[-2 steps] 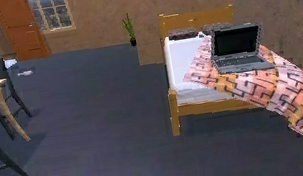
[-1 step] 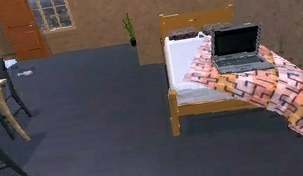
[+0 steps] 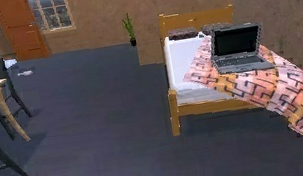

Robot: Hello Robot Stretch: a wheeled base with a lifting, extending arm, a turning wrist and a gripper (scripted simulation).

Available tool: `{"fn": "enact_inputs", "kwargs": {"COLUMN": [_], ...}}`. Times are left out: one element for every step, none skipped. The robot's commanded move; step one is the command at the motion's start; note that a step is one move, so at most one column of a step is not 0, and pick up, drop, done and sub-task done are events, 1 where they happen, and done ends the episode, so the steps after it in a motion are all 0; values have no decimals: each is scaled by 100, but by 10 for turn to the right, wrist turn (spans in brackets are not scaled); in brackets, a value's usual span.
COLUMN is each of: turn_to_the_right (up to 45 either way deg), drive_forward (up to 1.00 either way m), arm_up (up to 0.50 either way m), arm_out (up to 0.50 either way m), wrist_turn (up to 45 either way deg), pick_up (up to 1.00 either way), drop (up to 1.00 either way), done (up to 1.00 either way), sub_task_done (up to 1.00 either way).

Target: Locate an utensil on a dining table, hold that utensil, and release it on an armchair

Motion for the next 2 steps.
{"fn": "enact_inputs", "kwargs": {"turn_to_the_right": [0,0], "drive_forward": [0,0], "arm_up": [0,-36], "arm_out": [0,0], "wrist_turn": [330,0], "pick_up": [0,0], "drop": [0,0], "done": [0,0], "sub_task_done": [0,0]}}
